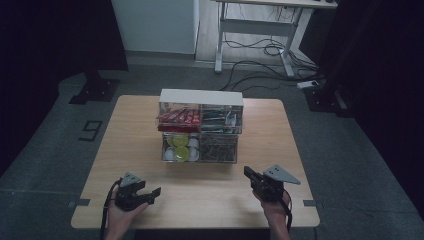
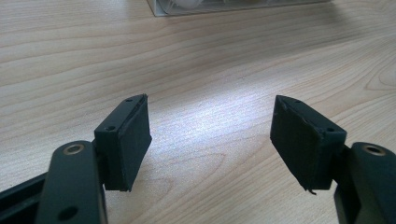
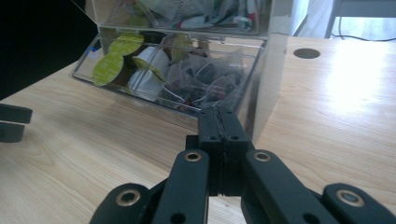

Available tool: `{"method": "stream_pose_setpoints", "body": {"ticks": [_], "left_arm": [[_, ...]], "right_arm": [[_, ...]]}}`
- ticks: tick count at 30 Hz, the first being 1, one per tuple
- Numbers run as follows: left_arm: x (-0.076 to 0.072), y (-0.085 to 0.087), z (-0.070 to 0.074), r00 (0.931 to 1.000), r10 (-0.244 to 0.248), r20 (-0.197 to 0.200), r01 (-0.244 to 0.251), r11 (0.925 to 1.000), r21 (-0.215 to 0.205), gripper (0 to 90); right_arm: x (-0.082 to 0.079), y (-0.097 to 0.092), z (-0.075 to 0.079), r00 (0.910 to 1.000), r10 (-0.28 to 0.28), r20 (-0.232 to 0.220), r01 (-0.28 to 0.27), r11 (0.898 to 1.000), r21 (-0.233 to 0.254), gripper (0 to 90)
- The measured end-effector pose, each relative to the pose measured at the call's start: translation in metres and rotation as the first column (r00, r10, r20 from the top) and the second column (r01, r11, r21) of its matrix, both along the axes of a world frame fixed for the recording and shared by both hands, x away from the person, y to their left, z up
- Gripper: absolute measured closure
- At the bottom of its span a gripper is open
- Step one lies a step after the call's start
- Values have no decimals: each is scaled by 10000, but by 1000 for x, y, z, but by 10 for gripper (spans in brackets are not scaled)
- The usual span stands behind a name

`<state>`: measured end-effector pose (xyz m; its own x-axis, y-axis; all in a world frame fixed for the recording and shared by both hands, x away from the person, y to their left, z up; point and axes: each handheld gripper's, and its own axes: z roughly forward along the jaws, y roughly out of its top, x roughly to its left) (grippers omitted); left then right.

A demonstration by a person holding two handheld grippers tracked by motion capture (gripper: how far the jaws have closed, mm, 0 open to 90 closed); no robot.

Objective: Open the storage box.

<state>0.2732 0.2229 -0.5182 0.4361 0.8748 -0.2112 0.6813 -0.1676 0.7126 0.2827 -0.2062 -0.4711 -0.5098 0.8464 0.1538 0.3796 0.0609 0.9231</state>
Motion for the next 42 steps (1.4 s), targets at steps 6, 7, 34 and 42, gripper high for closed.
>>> {"method": "stream_pose_setpoints", "body": {"ticks": [6,7,34,42], "left_arm": [[0,0,0,10000,-8,-5,8,10000,-24,290],[0,0,0,10000,-8,-9,8,10000,-4,290],[-1,-2,0,9999,-114,-48,114,9999,-35,289],[-1,-1,1,9999,-117,-44,117,9999,-43,288]], "right_arm": [[3,6,2,9999,172,7,-172,9998,76,889],[4,7,3,9998,218,24,-218,9997,81,889],[24,38,7,9969,782,-3,-782,9969,64,889],[35,54,1,9937,1112,-165,-1113,9938,-41,889]]}}
